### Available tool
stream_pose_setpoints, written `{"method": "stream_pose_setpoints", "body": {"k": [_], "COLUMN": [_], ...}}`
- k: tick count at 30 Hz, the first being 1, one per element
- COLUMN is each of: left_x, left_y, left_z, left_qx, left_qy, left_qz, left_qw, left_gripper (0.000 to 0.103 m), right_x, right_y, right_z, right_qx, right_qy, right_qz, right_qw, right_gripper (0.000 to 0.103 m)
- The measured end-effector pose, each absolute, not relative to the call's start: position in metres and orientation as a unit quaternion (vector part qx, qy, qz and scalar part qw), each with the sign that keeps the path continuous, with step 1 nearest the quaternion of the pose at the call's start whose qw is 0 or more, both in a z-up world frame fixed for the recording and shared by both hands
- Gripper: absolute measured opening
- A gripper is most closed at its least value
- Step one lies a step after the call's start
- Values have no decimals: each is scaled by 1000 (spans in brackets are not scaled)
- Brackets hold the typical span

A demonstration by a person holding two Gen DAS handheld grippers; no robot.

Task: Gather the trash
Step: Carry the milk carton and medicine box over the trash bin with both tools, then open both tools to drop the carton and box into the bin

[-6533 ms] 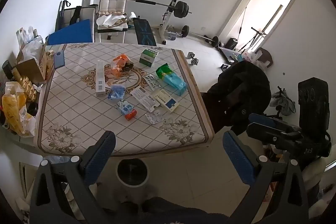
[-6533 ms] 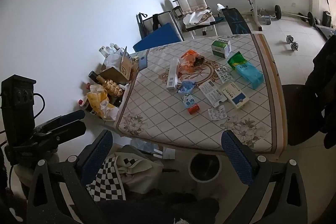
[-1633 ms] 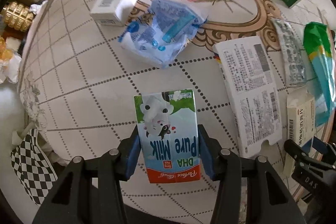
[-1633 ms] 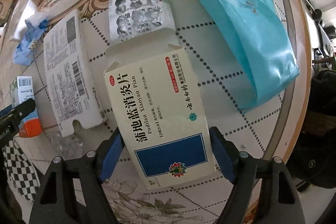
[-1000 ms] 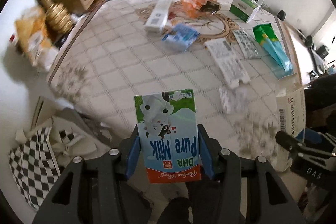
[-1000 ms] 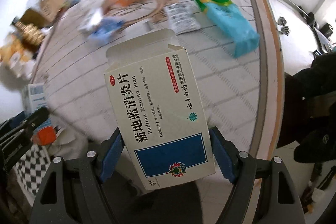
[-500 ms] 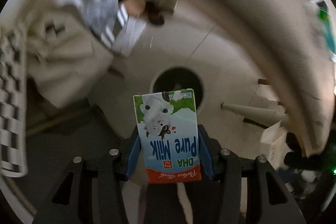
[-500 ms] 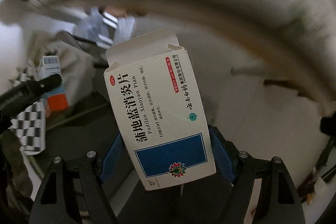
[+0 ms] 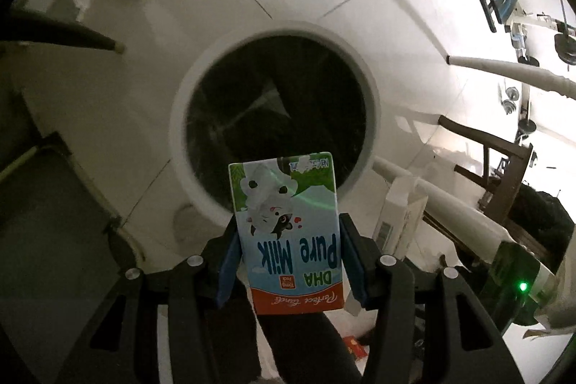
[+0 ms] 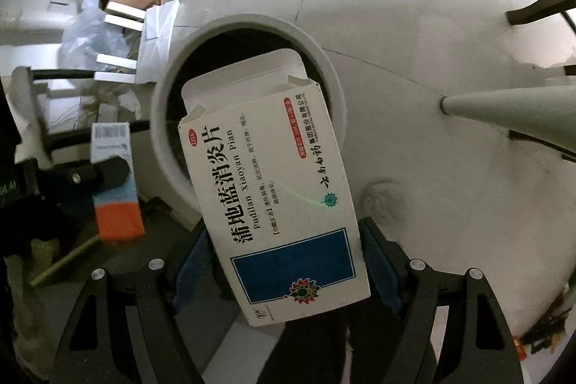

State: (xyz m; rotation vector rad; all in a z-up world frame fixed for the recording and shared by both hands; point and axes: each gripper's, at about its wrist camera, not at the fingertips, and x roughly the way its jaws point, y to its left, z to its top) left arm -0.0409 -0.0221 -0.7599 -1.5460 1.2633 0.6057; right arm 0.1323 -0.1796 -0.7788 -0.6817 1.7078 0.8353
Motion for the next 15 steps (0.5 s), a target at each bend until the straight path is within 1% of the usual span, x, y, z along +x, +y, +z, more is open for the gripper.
{"method": "stream_pose_setpoints", "body": {"k": [1, 2, 3, 5, 7, 8, 9, 11, 15], "left_x": [-40, -40, -40, -46, -54, -57, -62, -68, -70], "left_y": [-23, -22, -20, -18, -18, -17, -17, -18, -33], "left_z": [-764, -766, -767, -765, -759, -759, -754, -748, -725], "left_qx": [-638, -635, -631, -625, -616, -602, -582, -545, -443], "left_qy": [525, 526, 526, 522, 520, 523, 529, 543, 587], "left_qz": [251, 253, 259, 266, 280, 295, 315, 348, 405], "left_qw": [504, 506, 509, 515, 521, 526, 531, 536, 543], "left_gripper": [52, 64, 78, 91, 93, 93, 93, 93, 94], "right_x": [134, 137, 137, 139, 136, 134, 132, 126, 107], "right_y": [-177, -174, -171, -168, -165, -164, -162, -157, -151], "right_z": [-786, -795, -803, -810, -813, -813, -814, -812, -802], "right_qx": [-285, -283, -279, -276, -275, -277, -278, -287, -338], "right_qy": [716, 717, 719, 720, 717, 714, 711, 698, 659], "right_qz": [351, 352, 355, 360, 370, 375, 381, 395, 396], "right_qw": [532, 531, 528, 525, 522, 523, 522, 524, 542], "right_gripper": [81, 81, 81, 82, 84, 92, 103, 103, 103]}}
